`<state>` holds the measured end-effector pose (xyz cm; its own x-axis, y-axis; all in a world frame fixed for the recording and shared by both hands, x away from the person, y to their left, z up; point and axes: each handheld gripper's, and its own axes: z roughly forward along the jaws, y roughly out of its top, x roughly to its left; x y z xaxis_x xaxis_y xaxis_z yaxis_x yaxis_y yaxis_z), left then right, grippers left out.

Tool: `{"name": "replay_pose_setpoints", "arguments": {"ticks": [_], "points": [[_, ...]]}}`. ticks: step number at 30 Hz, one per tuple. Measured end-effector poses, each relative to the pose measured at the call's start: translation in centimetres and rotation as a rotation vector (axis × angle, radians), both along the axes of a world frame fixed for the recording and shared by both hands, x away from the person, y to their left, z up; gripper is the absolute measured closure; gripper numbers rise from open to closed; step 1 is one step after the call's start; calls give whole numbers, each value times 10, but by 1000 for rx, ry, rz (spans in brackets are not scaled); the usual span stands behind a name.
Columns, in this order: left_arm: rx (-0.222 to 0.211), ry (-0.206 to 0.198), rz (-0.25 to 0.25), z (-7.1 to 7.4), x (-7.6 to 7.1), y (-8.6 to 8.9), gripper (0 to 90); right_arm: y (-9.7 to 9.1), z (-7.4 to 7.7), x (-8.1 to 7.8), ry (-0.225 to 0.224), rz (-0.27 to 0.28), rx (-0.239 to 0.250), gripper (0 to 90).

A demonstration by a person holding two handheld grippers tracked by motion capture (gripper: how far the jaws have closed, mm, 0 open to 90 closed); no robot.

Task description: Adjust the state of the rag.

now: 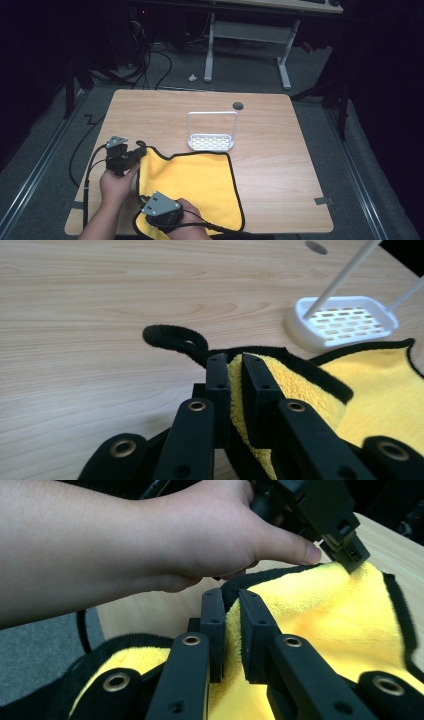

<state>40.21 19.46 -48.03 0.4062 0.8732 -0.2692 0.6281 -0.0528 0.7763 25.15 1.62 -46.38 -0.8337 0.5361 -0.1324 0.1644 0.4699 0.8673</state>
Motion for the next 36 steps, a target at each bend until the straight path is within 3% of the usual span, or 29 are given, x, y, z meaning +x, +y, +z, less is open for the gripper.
{"name": "replay_pose_setpoints", "arguments": {"ticks": [9, 16, 21, 25, 36], "points": [[19, -29, -8, 5, 1, -41, 824, -47, -3, -4, -4, -71, 8, 829], [19, -67, -20, 11, -2, -74, 823, -96, -10, -7, 11, -151, -4, 828], [13, -67, -58, 13, -2, -102, 820, -126, -12, -9, 22, -203, -9, 829], [33, -56, -99, 11, 0, -125, 813, -147, -17, -9, 32, -233, -35, 828], [56, -18, -144, -5, 9, -172, 787, -192, -35, -7, 113, -326, -57, 826]]}}
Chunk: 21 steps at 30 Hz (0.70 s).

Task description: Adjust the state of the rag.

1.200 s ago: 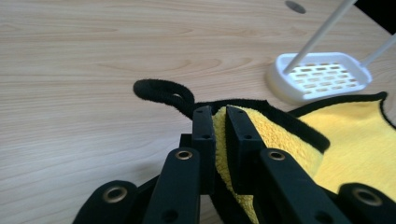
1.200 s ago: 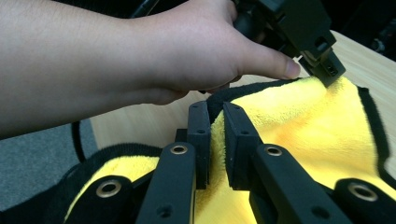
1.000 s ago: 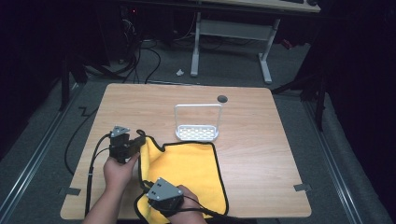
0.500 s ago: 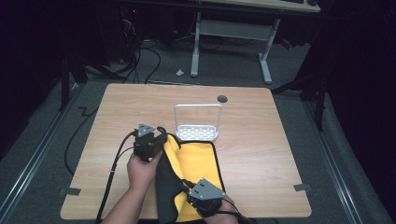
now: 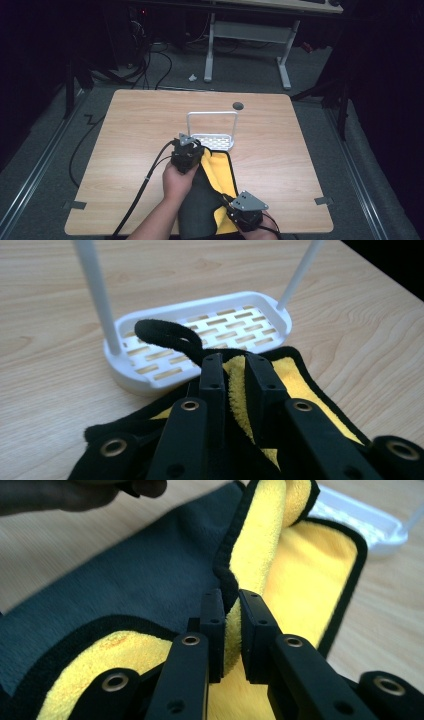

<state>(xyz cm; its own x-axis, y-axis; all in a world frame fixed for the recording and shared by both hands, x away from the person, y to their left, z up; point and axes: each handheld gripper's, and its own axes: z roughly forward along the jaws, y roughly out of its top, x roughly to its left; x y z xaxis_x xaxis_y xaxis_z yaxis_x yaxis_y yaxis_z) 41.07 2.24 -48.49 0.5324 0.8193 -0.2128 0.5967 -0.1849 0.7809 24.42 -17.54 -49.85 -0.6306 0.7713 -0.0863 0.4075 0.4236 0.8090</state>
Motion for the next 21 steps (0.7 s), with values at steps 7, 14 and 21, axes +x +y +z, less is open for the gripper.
{"name": "replay_pose_setpoints", "arguments": {"ticks": [7, 14, 21], "points": [[-12, 16, -16, -9, 2, -10, 722, -10, -10, 1, 45, -11, -28, 811], [-60, -44, -52, 2, -6, 1, 544, -14, -8, 2, 52, -41, -3, 712], [-4, -38, 3, -2, 1, 33, 549, -16, -8, 3, 53, -64, -5, 707]]}}
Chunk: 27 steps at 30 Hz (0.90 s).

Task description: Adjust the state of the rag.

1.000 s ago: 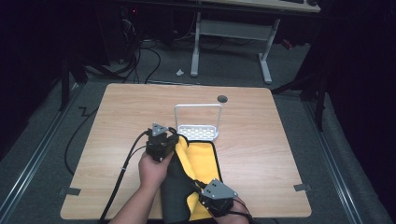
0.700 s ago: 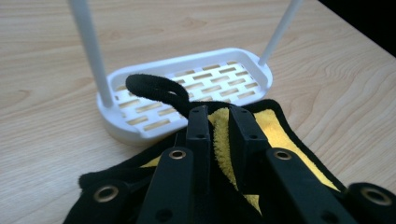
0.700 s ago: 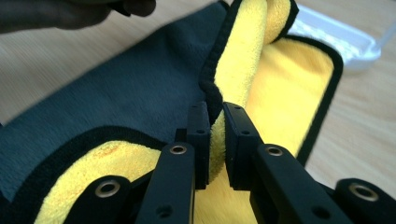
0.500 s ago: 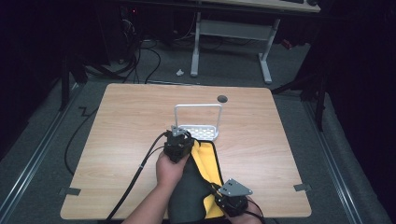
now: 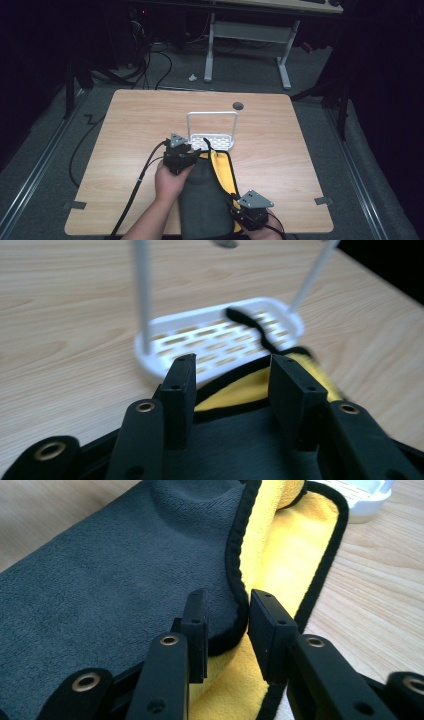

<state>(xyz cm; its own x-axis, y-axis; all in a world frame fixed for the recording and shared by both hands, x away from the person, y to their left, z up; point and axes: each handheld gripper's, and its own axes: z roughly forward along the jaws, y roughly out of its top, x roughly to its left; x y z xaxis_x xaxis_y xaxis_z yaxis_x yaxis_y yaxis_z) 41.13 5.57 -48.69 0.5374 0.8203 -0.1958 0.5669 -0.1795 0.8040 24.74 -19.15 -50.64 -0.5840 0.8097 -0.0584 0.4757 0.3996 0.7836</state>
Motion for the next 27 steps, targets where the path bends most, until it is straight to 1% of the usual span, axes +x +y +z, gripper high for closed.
{"name": "replay_pose_setpoints", "arguments": {"ticks": [3, 6, 8, 9, 10, 11, 12, 13, 15, 18, 20, 22, 24, 25, 26, 27], "points": [[62, 30, 13, -9, 4, 5, 542, -1, -1, 2, 4, -3, -10, 707], [130, 48, 15, -19, 7, 5, 546, -2, -3, 6, 10, -16, -2, 688], [161, 55, 17, -24, 7, 4, 621, -3, -3, 8, 6, -24, 2, 678], [179, 55, 21, -26, 7, 5, 678, -3, -3, 8, 5, -28, 4, 674], [183, 53, 26, -27, 7, 5, 742, -4, -3, 9, 4, -29, 3, 671], [173, 51, 23, -27, 7, 6, 812, -4, -3, 9, 3, -32, 1, 669], [187, 41, 22, -27, 7, 7, 857, -5, -4, 10, 5, -37, 1, 667], [190, 30, 19, -27, 6, 7, 900, -5, -4, 11, 3, -37, -1, 668], [184, 14, 21, -27, 5, 8, 900, -6, -5, 13, 9, -42, -4, 668], [171, -18, 34, -24, 4, 13, 900, -7, -10, 18, 25, -48, -23, 673], [156, -16, 44, -23, 4, 16, 900, -9, -13, 22, 44, -59, -23, 672], [125, -18, 41, -22, 4, 19, 900, -11, -12, 23, 43, -67, -15, 657], [92, 3, -3, -25, 6, 18, 898, -9, -7, 25, 32, -65, 4, 628], [84, -3, -14, -26, 6, 16, 784, -6, -5, 29, 23, -60, 15, 618], [77, -11, -21, -27, 5, 14, 712, -2, -1, 33, 24, -57, 24, 612], [77, -6, -23, -29, 6, 12, 639, 3, 2, 37, 15, -53, 22, 612]]}}
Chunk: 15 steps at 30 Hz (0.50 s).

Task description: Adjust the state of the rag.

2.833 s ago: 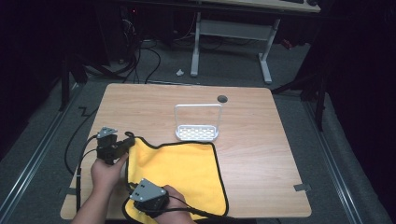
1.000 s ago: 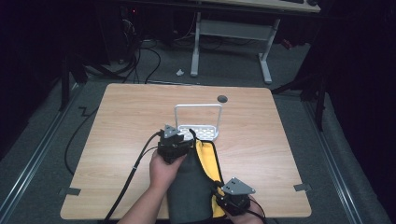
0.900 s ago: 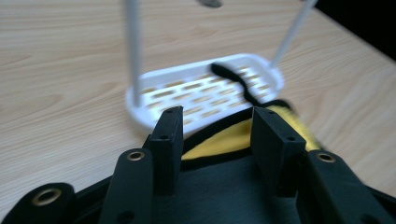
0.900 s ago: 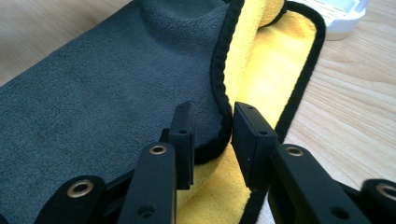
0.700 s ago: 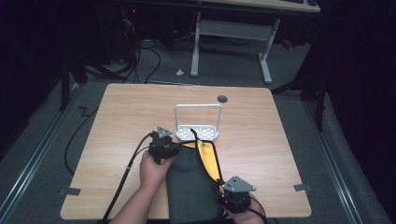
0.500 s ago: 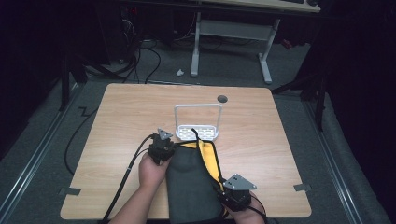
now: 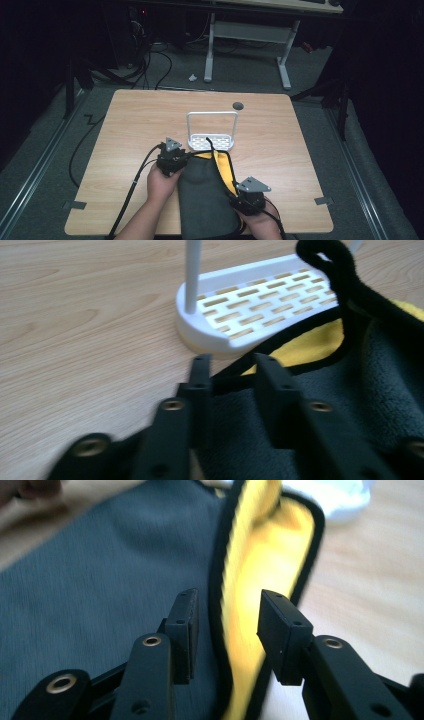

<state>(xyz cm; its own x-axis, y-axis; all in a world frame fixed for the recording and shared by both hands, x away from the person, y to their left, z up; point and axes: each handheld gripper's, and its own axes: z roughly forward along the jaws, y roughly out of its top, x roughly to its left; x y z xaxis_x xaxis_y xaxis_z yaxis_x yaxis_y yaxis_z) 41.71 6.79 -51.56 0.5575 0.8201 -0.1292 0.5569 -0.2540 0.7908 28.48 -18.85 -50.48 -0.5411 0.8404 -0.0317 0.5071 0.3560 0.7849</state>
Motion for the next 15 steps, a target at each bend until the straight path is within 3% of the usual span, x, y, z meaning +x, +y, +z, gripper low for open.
{"name": "replay_pose_setpoints", "arguments": {"ticks": [3, 6, 9, 11, 13, 15], "points": [[41, 20, -4, -6, 2, -3, 603, 14, 5, 19, -28, 2, -20, 611], [69, 36, -3, -10, 1, -5, 744, 22, 4, 43, -18, -20, -19, 613], [76, 19, -7, -14, -1, -5, 900, 28, 2, 62, -28, -33, -23, 618], [76, 13, -5, -15, -2, -5, 900, 29, 0, 73, -12, -46, -25, 635], [77, 6, -5, -14, -2, -5, 900, 28, -2, 79, -1, -47, -30, 813], [66, -12, 11, -12, -3, -1, 900, 24, -3, 79, -3, -69, -57, 854]]}}
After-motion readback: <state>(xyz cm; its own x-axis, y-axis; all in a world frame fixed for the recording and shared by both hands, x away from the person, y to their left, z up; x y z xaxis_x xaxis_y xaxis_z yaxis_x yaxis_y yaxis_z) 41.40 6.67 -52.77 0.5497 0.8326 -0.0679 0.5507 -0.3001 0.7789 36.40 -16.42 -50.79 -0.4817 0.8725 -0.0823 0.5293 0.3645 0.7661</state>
